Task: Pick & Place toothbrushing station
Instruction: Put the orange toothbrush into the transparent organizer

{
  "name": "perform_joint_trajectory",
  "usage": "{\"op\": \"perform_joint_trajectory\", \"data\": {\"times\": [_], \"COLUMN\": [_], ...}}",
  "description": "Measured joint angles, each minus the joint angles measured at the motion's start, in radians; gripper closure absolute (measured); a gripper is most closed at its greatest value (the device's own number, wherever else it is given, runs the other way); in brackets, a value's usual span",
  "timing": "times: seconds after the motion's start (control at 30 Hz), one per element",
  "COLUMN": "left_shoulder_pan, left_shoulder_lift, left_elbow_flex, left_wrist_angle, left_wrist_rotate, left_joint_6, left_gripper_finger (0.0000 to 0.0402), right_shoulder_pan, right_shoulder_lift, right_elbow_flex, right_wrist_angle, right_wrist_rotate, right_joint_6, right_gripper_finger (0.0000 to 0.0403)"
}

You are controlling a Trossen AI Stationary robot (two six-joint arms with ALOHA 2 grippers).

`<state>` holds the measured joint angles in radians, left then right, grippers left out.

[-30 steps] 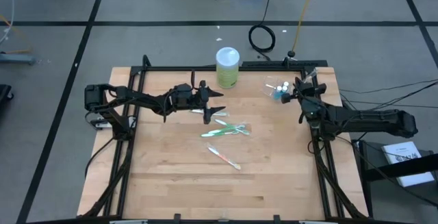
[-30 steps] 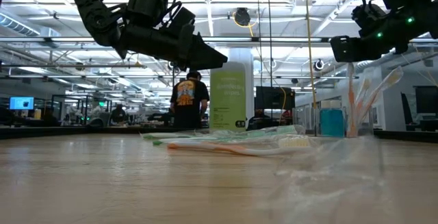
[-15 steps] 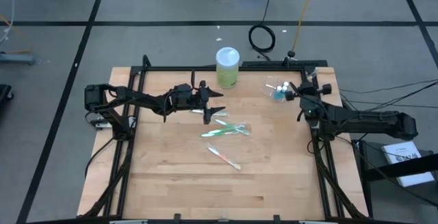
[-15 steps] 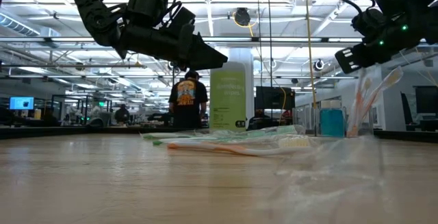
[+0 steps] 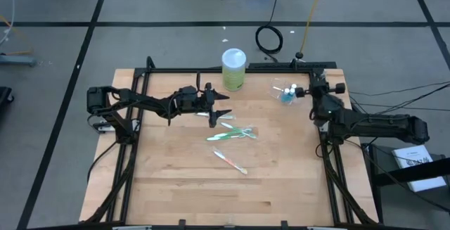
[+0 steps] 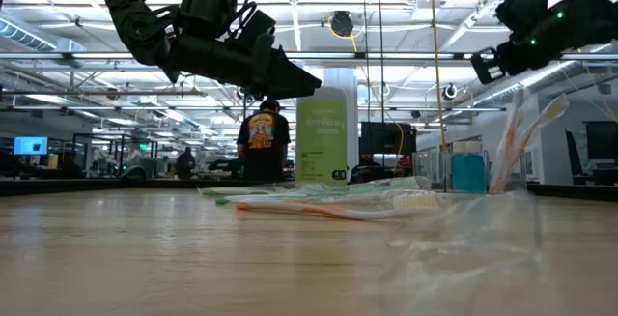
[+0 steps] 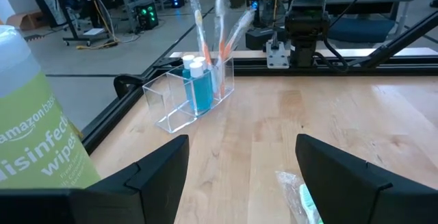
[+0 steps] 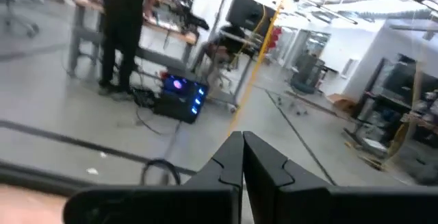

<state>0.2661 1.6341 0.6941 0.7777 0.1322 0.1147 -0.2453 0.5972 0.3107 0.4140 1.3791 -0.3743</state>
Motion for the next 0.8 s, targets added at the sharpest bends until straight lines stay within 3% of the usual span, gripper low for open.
{"op": "perform_joint_trajectory", "data": {"times": [0.13, 0.3, 0.4, 0.57, 0.7, 0.8], "left_shoulder_pan": [0.0, 0.0, 0.0, -0.042, -0.152, -0.223], "left_shoulder_lift": [0.0, 0.0, 0.0, 0.0, 0.0, 0.0], "left_elbow_flex": [0.0, 0.0, 0.0, 0.001, 0.001, 0.001], "left_wrist_angle": [0.0, -0.009, -0.051, -0.173, -0.358, -0.447], "left_wrist_rotate": [0.0, 0.003, 0.067, 0.235, 0.261, 0.237], "left_joint_6": [-0.012, -0.013, -0.003, 0.049, 0.222, 0.243], "left_gripper_finger": [0.0131, 0.0131, 0.0131, 0.0131, 0.0131, 0.0131], "right_shoulder_pan": [0.035, 0.072, 0.084, 0.086, 0.086, 0.086], "right_shoulder_lift": [0.0, 0.003, 0.01, 0.03, 0.042, 0.046], "right_elbow_flex": [0.0, 0.0, 0.0, 0.0, 0.0, 0.0], "right_wrist_angle": [0.097, 0.094, 0.094, 0.094, 0.094, 0.094], "right_wrist_rotate": [-0.145, -0.478, -0.608, -0.649, -0.649, -0.649], "right_joint_6": [-0.031, 0.032, 0.088, 0.124, 0.124, 0.124], "right_gripper_finger": [0.0402, 0.0396, 0.0395, 0.0396, 0.0392, 0.0391]}}
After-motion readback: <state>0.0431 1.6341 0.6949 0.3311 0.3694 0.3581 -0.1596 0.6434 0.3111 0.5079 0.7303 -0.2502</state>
